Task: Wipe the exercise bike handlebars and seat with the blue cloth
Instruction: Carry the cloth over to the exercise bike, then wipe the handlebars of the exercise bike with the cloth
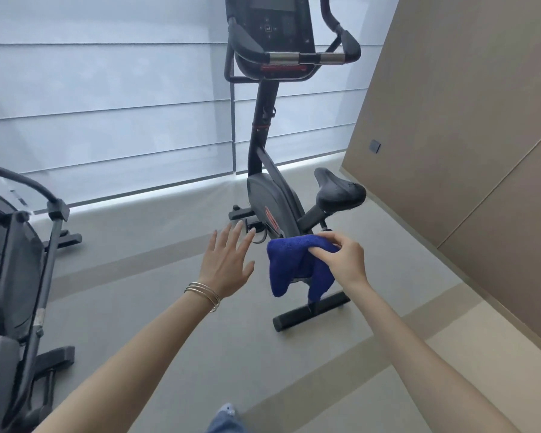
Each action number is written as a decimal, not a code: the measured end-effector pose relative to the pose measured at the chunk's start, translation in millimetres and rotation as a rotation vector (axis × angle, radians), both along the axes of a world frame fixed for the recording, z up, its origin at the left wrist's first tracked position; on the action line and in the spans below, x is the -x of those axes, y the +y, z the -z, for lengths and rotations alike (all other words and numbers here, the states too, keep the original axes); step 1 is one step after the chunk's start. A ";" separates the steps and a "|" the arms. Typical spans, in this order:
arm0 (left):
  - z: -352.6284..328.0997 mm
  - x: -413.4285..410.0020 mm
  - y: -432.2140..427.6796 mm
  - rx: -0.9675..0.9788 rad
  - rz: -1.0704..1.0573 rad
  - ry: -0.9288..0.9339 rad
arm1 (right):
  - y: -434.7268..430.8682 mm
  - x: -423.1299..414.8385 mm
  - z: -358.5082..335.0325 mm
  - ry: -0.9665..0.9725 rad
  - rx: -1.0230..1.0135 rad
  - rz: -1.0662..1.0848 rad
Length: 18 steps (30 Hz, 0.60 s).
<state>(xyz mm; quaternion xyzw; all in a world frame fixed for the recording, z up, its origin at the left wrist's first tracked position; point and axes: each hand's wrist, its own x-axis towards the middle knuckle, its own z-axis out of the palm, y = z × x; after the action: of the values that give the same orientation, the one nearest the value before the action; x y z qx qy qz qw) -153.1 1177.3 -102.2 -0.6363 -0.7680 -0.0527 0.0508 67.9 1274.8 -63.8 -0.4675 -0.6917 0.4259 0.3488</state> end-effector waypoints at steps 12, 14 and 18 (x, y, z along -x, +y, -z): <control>-35.6 140.7 157.4 -0.055 0.119 0.029 | 138.3 136.2 -32.2 0.109 -0.109 0.175; -35.4 153.0 182.1 -0.063 0.137 0.024 | 163.3 155.0 -35.7 0.116 -0.143 0.183; -36.4 176.7 240.4 -0.101 0.160 0.008 | 219.1 189.1 -36.4 0.094 -0.178 0.156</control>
<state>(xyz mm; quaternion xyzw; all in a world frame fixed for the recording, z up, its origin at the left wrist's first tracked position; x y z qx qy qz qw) -329.7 1417.7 -65.8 -0.6924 -0.7109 -0.0928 0.0813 -121.1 1493.9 -27.4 -0.4664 -0.6712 0.3558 0.4532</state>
